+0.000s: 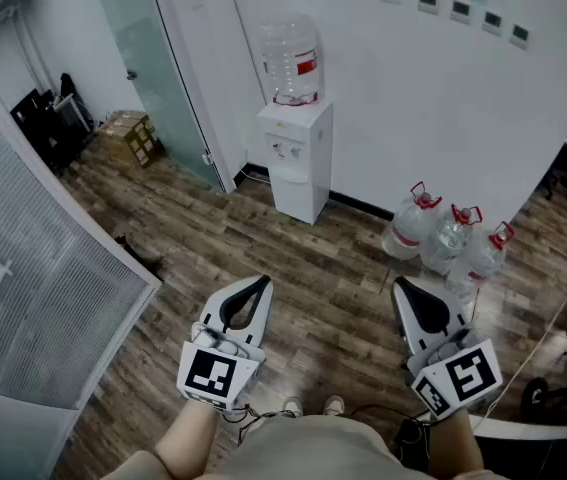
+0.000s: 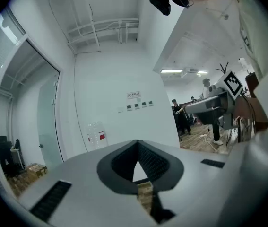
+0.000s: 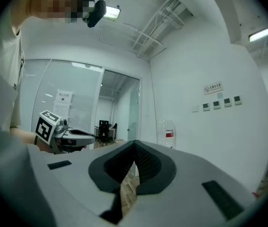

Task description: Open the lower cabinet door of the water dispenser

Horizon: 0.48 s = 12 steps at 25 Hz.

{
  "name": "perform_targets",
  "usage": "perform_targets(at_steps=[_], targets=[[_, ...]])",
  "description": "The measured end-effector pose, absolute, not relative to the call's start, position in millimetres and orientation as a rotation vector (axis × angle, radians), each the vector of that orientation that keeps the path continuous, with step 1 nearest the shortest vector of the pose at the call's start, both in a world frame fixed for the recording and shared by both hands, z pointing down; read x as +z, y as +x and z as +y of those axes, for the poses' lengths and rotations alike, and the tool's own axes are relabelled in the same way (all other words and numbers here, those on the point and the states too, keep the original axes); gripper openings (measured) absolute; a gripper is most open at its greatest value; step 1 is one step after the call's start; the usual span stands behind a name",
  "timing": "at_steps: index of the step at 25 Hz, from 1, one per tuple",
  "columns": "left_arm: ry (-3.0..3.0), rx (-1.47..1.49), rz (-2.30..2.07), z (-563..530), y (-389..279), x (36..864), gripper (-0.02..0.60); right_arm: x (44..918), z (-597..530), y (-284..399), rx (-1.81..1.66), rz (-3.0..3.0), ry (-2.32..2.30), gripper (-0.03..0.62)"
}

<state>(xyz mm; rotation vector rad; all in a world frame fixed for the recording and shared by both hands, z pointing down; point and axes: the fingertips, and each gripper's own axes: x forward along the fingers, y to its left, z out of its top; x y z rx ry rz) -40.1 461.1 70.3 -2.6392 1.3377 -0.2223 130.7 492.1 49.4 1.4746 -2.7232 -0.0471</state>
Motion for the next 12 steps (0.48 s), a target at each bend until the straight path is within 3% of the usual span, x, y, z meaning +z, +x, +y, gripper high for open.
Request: perform_targets(at_steps=[12], targets=[[-2.638, -0.267, 1.356, 466.5, -6.8, 82.1, 0.006, 59.9, 502.7, 168.1, -0.017, -2.745, 1.455, 0.006]])
